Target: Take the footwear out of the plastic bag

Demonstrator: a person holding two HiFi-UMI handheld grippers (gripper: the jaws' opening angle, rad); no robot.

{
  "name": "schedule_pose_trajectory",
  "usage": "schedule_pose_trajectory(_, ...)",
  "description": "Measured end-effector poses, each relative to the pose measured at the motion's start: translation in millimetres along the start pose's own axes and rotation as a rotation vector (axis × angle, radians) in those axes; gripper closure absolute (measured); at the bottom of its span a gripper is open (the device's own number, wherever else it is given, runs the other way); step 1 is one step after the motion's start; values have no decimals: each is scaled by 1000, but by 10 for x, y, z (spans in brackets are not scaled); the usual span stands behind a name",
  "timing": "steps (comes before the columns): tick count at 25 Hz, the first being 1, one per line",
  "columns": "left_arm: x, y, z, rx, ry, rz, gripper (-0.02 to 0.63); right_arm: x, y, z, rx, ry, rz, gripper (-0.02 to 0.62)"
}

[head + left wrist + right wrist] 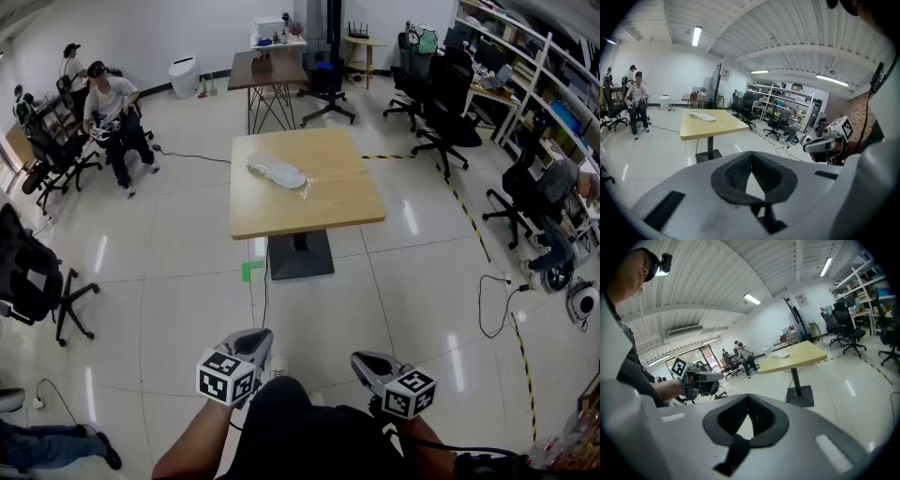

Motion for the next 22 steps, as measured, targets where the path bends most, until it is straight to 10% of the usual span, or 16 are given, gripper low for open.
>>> schedule_pose_trajectory(8, 40, -445, -307, -35, 12, -57, 598, 21, -366, 290, -12, -19, -19, 592)
schedule_pose_trajectory(22, 1629, -1637, -1514, -119, -84, -58, 598, 1351, -2013, 1299, -37, 52, -104, 593)
Point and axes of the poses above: the fingertips, and each gripper's own axes: y backward along the fingers, z to its right, x out of its top, the point moved 4 cm from there along y, backward along the fingers, and after that the axes turned 13 degrees about y, right-handed, at the moved point
